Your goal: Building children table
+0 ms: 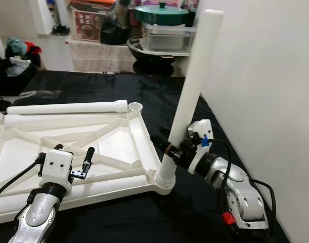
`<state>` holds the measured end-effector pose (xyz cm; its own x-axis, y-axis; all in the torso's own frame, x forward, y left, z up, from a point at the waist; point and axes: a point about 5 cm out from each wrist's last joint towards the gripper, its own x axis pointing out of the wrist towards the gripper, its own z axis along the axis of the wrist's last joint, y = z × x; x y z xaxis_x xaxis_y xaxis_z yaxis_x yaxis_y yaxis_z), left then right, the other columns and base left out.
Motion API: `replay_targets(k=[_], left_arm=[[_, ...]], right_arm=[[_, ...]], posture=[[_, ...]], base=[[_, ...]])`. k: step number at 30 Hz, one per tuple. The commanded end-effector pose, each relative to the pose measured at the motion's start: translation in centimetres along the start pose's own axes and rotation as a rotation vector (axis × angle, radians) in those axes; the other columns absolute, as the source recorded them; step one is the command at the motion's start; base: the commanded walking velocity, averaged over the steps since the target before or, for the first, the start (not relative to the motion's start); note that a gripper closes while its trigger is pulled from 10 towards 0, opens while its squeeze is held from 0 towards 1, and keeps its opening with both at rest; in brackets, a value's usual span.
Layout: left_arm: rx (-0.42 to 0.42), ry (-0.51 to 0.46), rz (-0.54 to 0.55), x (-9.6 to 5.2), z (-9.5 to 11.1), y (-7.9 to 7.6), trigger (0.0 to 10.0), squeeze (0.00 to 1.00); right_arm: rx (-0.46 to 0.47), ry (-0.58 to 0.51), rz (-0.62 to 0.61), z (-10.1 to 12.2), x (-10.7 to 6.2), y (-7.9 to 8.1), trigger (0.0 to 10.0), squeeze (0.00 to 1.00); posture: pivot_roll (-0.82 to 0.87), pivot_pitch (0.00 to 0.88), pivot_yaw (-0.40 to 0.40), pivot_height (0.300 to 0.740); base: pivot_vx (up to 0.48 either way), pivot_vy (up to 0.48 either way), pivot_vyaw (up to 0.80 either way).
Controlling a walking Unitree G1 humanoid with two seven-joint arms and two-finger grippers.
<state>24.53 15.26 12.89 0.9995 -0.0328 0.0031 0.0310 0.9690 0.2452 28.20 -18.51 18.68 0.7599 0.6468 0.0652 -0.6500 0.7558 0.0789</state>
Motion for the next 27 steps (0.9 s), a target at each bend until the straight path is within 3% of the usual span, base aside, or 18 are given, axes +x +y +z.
replay_targets(k=[1,3,4,5,6,7,8,10,11,17,18,19,20,21,24,25,26,27], left_arm=[[0.009,0.005,-0.004,-0.2,-0.1,-0.1,10.0,0.00],[0.009,0.005,-0.004,-0.2,-0.1,-0.1,10.0,0.00],[0.010,0.004,-0.003,-0.1,-0.1,0.0,10.0,0.00],[0.010,0.004,-0.003,-0.1,-0.1,0.0,10.0,0.00],[0.012,0.004,-0.002,-0.1,-0.1,0.1,10.0,0.00],[0.012,0.004,-0.002,-0.1,-0.1,0.1,10.0,0.00],[0.014,0.003,0.004,-0.1,0.0,0.2,10.0,0.00],[0.014,0.003,0.004,-0.1,0.0,0.2,10.0,0.00],[0.015,0.002,0.009,0.0,0.0,0.4,10.0,0.00],[0.018,0.000,0.007,0.1,0.1,0.4,10.0,0.00],[0.018,0.000,0.007,0.2,0.1,0.5,10.0,0.00],[0.018,0.000,0.007,0.2,0.1,0.5,10.0,0.00],[0.019,0.000,0.006,0.2,0.1,0.5,10.0,0.00],[0.019,0.003,0.006,0.1,0.0,0.5,10.0,0.00],[0.019,0.003,0.006,0.1,0.0,0.5,10.0,0.00],[0.019,0.004,0.006,0.1,0.0,0.6,10.0,0.00],[0.019,0.004,0.006,0.1,0.0,0.6,10.0,0.00],[0.017,0.006,0.005,0.2,-0.1,0.6,10.0,0.00]], right_arm=[[0.004,-0.006,-0.105,-0.1,-0.2,-0.9,0.0,0.00],[0.004,-0.006,-0.105,-0.1,-0.2,-0.9,0.0,0.00],[0.005,0.038,-0.486,-0.9,-0.8,-3.4,0.0,0.00],[0.005,0.038,-0.486,-0.9,-0.8,-3.4,0.0,0.00],[0.047,0.046,-0.839,-2.0,-2.1,-4.9,0.0,0.00],[0.047,0.046,-0.839,-2.0,-2.1,-4.9,0.0,0.00],[0.094,0.075,-1.058,-3.5,-2.8,-4.9,0.0,0.00],[0.094,0.075,-1.058,-3.5,-2.8,-4.9,0.0,0.00],[0.134,0.097,-1.152,-4.7,-2.9,-4.1,0.0,0.00],[0.147,0.114,-1.071,-5.4,-1.4,-2.3,0.0,0.00],[0.171,0.116,-0.998,-5.4,-0.6,-2.0,3.3,0.00],[0.171,0.116,-0.998,-5.4,-0.6,-2.0,3.3,0.00],[0.152,0.118,-0.914,-5.0,0.2,-1.9,10.0,0.00],[0.158,0.095,-0.851,-4.5,0.6,-1.9,10.0,0.00],[0.158,0.095,-0.851,-4.5,0.6,-1.9,10.0,0.00],[0.134,0.068,-0.825,-3.8,0.5,-2.3,10.0,0.36],[0.134,0.068,-0.825,-3.8,0.5,-2.3,10.0,0.36],[0.135,0.041,-0.790,-3.1,0.6,-2.6,10.0,1.00]], posture=[[0.10,0.000,-0.105,0.740],[0.10,0.000,-0.105,0.740],[0.10,0.000,-0.105,0.740],[0.10,0.000,-0.105,0.740],[0.11,0.000,-0.108,0.740],[0.11,0.000,-0.108,0.740],[0.12,0.000,-0.109,0.740],[0.12,0.000,-0.109,0.740],[0.12,0.000,-0.105,0.740],[0.10,0.000,-0.100,0.740],[0.10,0.000,-0.098,0.740],[0.10,0.000,-0.098,0.740],[0.10,0.000,-0.098,0.740],[0.10,0.000,-0.097,0.740],[0.10,0.000,-0.097,0.740],[0.10,0.000,-0.098,0.740],[0.10,0.000,-0.098,0.740],[0.10,0.000,-0.097,0.740]], base=[[0.000,0.000,0.00],[0.000,0.000,0.00],[0.000,0.000,0.00],[0.000,0.000,0.00],[0.000,0.000,0.00],[0.000,0.000,0.00],[0.000,0.000,0.00],[0.000,0.000,0.00],[0.000,0.000,0.00],[0.000,0.000,0.00],[0.000,0.000,0.00],[0.000,0.000,0.00],[0.000,0.000,0.00],[0.000,0.000,0.00],[0.000,0.000,0.00],[0.000,0.000,0.00],[0.000,0.000,0.00],[0.000,0.000,0.00]])
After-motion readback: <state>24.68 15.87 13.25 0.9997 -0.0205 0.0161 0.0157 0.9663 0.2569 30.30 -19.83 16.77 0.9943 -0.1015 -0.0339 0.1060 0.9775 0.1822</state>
